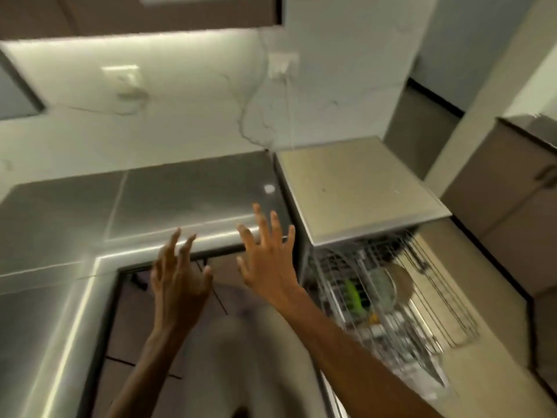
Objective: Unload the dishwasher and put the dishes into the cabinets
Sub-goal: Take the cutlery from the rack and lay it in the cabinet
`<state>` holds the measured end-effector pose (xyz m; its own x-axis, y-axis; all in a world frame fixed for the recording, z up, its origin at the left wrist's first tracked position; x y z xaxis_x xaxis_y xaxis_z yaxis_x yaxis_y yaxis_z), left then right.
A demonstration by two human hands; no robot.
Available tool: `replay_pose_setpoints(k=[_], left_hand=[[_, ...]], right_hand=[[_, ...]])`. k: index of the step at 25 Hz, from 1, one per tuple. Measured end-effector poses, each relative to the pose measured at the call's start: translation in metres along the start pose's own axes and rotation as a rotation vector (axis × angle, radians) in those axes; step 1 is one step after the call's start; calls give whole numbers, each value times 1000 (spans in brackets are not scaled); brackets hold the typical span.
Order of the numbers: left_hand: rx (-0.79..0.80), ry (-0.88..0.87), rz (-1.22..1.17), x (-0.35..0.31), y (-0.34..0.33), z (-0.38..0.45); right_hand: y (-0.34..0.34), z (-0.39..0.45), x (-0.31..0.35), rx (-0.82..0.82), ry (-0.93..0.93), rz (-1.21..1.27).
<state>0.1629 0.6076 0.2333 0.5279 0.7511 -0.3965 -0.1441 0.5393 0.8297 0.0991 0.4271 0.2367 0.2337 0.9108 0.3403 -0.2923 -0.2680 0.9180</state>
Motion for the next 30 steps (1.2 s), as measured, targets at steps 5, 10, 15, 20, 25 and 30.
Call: replay_pose_setpoints(k=[5,10,15,20,25,30], left_hand=[[500,-133,-110,-102,-155,-103],[877,-156,-144,-163,-235,-184],[979,-210,-115,-188,-283,-189],[1098,-222,-223,-226,-338,-176],[1222,-308,-237,-257,-404,-213],[1286,-237,-227,-257,-473,-269]], right_hand=[[-51,-136,-196,371,-537,147],[-63,-247,-288,516,-795,199],[-60,-293,-328,535,-899,235],[-48,-295,-370,501,-976,161],[-79,-306,-424,405,-1118,348],[-168,-347,-489,27,-1494,631]])
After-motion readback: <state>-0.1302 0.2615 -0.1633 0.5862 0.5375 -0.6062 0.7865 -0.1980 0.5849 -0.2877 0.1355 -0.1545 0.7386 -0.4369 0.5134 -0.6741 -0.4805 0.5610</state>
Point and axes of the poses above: each hand's wrist, its own z-axis towards the middle knuckle, its own y-axis out of the back of the hand, x = y × z, the point moved 6 cm from there along z, towards the middle knuckle, and after that the axes turned 3 degrees about z, right-handed, at the moved point
